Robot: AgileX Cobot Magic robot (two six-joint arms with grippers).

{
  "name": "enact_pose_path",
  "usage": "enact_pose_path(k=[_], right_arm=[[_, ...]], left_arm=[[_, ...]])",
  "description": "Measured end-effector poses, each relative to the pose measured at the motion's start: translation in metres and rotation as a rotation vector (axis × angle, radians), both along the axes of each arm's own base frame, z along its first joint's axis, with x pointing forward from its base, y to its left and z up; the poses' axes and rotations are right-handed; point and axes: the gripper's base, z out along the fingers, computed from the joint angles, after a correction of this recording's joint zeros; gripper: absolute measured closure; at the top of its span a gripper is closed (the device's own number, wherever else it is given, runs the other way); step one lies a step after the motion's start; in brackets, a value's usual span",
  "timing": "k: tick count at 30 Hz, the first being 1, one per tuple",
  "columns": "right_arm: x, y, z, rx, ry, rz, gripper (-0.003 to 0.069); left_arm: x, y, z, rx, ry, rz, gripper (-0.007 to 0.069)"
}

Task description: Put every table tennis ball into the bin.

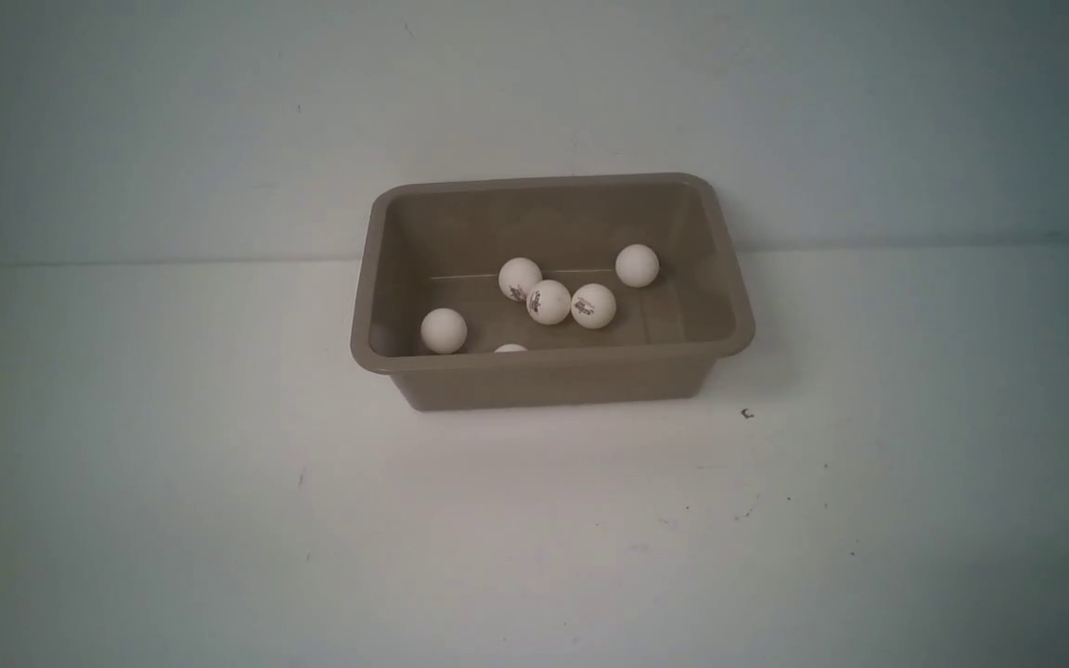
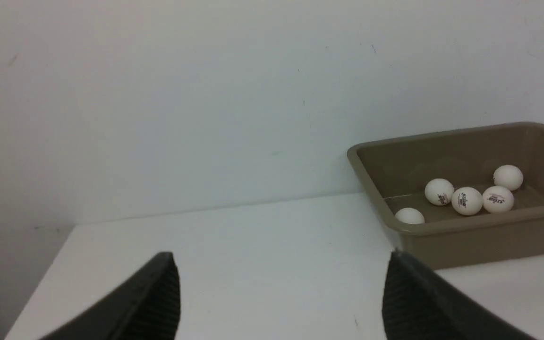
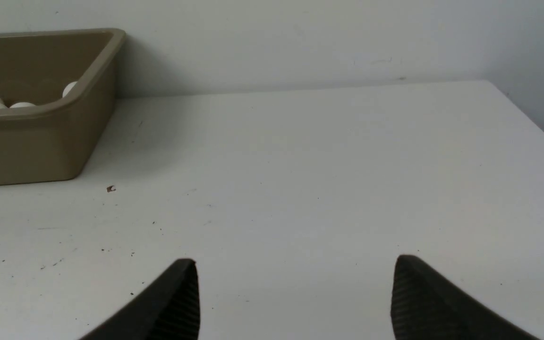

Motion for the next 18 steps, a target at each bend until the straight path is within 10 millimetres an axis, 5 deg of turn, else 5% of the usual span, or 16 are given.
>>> enact_pose_path(k=[7,18], right_arm=[[0.0,0.0,0.0,0.0,0.0,0.0,0.0165],[0.0,0.0,0.0,0.0,0.0,0.0,0.0165]], left_arm=[[0.033,0.001,-0.051,0.0,0.106,0.011,0.0104],[0.042,0.001,-0.109,0.001,0.152,0.02,0.0104]])
